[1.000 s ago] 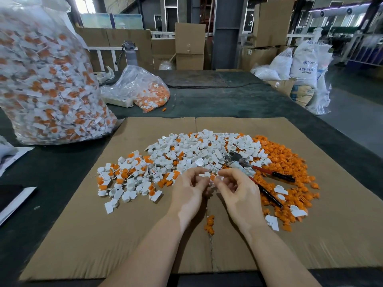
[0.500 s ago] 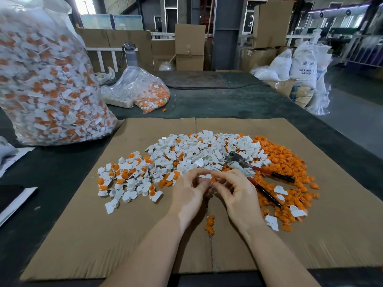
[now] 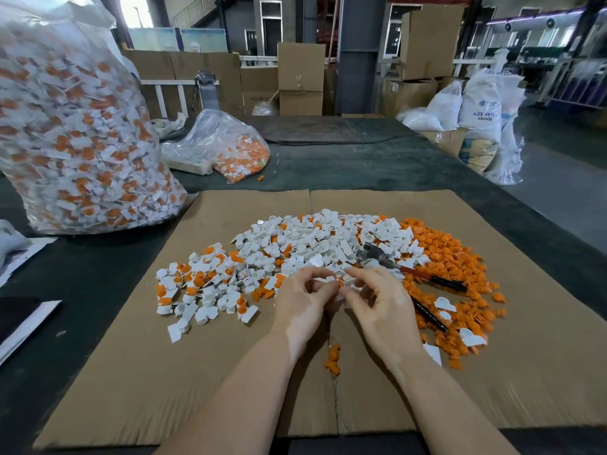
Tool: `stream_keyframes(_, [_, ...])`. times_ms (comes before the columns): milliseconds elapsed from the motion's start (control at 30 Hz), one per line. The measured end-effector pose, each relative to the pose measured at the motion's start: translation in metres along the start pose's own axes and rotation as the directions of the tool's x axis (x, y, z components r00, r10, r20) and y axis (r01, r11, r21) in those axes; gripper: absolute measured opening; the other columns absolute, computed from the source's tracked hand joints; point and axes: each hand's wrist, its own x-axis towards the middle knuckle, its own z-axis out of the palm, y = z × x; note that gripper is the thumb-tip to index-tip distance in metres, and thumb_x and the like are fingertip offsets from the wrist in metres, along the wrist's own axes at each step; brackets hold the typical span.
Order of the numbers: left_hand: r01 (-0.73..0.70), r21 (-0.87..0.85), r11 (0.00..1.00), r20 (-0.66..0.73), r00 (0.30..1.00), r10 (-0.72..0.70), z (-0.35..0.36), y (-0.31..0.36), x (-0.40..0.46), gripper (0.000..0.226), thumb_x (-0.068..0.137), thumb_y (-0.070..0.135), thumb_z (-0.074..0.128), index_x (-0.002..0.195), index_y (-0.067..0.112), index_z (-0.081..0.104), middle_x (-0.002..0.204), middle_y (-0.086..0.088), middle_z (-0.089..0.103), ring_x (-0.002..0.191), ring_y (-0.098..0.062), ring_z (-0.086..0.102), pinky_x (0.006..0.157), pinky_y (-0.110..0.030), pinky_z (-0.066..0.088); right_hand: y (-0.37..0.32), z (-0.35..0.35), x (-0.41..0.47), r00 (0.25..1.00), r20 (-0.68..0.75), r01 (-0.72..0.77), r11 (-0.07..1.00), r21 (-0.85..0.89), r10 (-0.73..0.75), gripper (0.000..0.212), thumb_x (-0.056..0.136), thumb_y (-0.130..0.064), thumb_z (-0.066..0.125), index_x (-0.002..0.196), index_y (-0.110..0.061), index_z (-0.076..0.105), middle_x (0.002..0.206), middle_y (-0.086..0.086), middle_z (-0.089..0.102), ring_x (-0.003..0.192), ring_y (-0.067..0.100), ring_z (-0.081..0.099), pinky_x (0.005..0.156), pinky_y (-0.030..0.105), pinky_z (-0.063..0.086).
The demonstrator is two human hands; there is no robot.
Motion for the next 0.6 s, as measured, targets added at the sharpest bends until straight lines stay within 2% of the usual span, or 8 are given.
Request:
stream_keyframes(67, [0.054, -0.071, 0.996, 0.001, 0.999, -0.054, 0.000, 0.001, 0.003, 0.014, 0.088, 0.010, 0.064, 0.102, 0.009, 0.065, 0.062, -0.003, 0.065, 0.056, -0.009, 0.064, 0.054, -0.020, 0.052, 0.004, -0.008, 0.006, 0.996, -0.076, -0.055, 0.988, -0.147, 0.044, 0.030, 0.087, -0.022, 0.064, 0.115, -0.013, 0.064, 0.103, 0.000, 0.062, 0.102, 0.016, 0.052, 0.091, 0.031, 0.040])
stream_keyframes(167, [0.085, -0.058, 0.995, -0.010, 0.996, -0.086, 0.001, 0.000, 0.008, 0.012, 0.088, 0.011, 0.064, 0.100, 0.014, 0.064, 0.059, 0.004, 0.064, 0.054, -0.003, 0.062, 0.057, -0.020, 0.051, 0.015, -0.025, 0.021, 0.959, -0.049, -0.267, 0.833, -0.485, 0.279, 0.042, 0.092, -0.032, 0.052, 0.130, -0.016, 0.049, 0.131, 0.004, 0.051, 0.123, 0.022, 0.040, 0.104, 0.039, 0.027])
stream_keyframes(233, [0.089, -0.071, 0.993, -0.012, 0.996, -0.090, 0.001, 0.000, 0.010, 0.011, 0.089, 0.009, 0.063, 0.100, 0.012, 0.064, 0.058, 0.004, 0.064, 0.053, -0.004, 0.060, 0.061, -0.024, 0.053, 0.022, -0.035, 0.030, 0.871, 0.049, -0.349, 0.687, -0.637, 0.489, 0.048, 0.089, -0.035, 0.048, 0.133, -0.018, 0.040, 0.141, 0.007, 0.039, 0.131, 0.026, 0.031, 0.110, 0.048, 0.015])
stream_keyframes(300, [0.089, -0.089, 0.992, -0.005, 0.996, -0.090, 0.001, 0.000, 0.012, 0.010, 0.089, 0.006, 0.061, 0.100, 0.008, 0.063, 0.055, 0.004, 0.062, 0.051, -0.004, 0.057, 0.057, -0.021, 0.053, 0.026, -0.039, 0.037, 0.788, 0.121, -0.363, 0.614, -0.701, 0.604, 0.048, 0.086, -0.037, 0.048, 0.130, -0.019, 0.040, 0.144, 0.008, 0.033, 0.134, 0.029, 0.026, 0.112, 0.055, 0.006])
stream_keyframes(367, [0.100, -0.114, 0.988, -0.003, 0.995, -0.101, 0.001, 0.002, 0.012, 0.009, 0.090, 0.006, 0.061, 0.098, 0.008, 0.062, 0.053, 0.005, 0.062, 0.050, -0.005, 0.056, 0.055, -0.019, 0.052, 0.027, -0.039, 0.041, 0.775, 0.146, -0.333, 0.593, -0.733, 0.615, 0.042, 0.085, -0.037, 0.050, 0.123, -0.020, 0.045, 0.142, 0.008, 0.036, 0.132, 0.029, 0.028, 0.111, 0.059, 0.003])
stream_keyframes(433, [0.113, -0.138, 0.984, -0.008, 0.993, -0.115, 0.000, 0.003, 0.012, 0.008, 0.089, 0.005, 0.061, 0.096, 0.009, 0.063, 0.053, 0.005, 0.062, 0.050, -0.005, 0.056, 0.054, -0.018, 0.052, 0.026, -0.040, 0.043, 0.799, 0.148, -0.295, 0.595, -0.748, 0.583, 0.036, 0.084, -0.038, 0.052, 0.116, -0.020, 0.049, 0.134, 0.009, 0.042, 0.127, 0.029, 0.032, 0.110, 0.057, 0.007])
stream_keyframes(533, [0.143, -0.176, 0.974, -0.020, 0.989, -0.149, 0.001, 0.007, 0.013, 0.007, 0.089, 0.003, 0.061, 0.090, 0.010, 0.063, 0.052, 0.004, 0.062, 0.048, -0.007, 0.055, 0.053, -0.017, 0.050, 0.022, -0.043, 0.043, 0.863, 0.119, -0.246, 0.614, -0.750, 0.492, 0.038, 0.084, -0.043, 0.052, 0.110, -0.015, 0.050, 0.123, 0.009, 0.048, 0.115, 0.028, 0.039, 0.100, 0.043, 0.030])
stream_keyframes(600, [0.177, -0.232, 0.956, -0.031, 0.982, -0.189, 0.002, 0.011, 0.014, 0.007, 0.088, 0.001, 0.062, 0.091, 0.007, 0.063, 0.051, 0.002, 0.061, 0.047, -0.008, 0.054, 0.051, -0.018, 0.049, 0.015, -0.045, 0.043, 0.895, 0.122, -0.210, 0.647, -0.733, 0.429, 0.038, 0.086, -0.045, 0.049, 0.107, -0.013, 0.048, 0.114, 0.008, 0.051, 0.106, 0.026, 0.045, 0.087, 0.036, 0.038])
